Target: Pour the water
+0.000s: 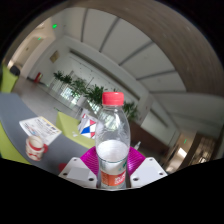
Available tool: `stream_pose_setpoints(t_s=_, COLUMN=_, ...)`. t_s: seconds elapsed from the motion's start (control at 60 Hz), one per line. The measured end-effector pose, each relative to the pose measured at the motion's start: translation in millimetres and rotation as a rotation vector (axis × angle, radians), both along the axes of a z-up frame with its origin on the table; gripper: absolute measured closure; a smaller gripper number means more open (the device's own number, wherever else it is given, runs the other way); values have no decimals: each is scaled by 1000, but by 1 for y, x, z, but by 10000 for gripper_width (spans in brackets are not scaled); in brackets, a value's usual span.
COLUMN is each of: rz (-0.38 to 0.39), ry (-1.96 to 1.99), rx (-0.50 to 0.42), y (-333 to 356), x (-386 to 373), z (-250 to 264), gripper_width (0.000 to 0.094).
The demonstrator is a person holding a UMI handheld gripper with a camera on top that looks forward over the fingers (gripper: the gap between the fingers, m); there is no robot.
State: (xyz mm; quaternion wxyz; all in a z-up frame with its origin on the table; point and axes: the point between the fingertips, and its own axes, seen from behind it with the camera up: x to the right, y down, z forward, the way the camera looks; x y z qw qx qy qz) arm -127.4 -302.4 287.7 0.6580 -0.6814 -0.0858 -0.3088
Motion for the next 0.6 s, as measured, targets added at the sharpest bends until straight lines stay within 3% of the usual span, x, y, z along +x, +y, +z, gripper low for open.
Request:
stream_pose_setpoints(t_s=0.1, rz=-4, ry=-284, rx=42, y=43, x=-2, z=43, gripper_width=608)
stream_pose_setpoints(t_s=0.25, rz=28, ry=-761, rx=56, y=106, x=-59, z=60, gripper_width=609)
stream_pose_setpoints(t_s=0.417, rz=125, ry=-1301, rx=25, y=153, x=-128, z=13, gripper_width=612)
stream_pose_setpoints(t_s=0.6, rz=209, ry=-1712, rx=-34, y=182, x=-155, z=-54, gripper_width=612)
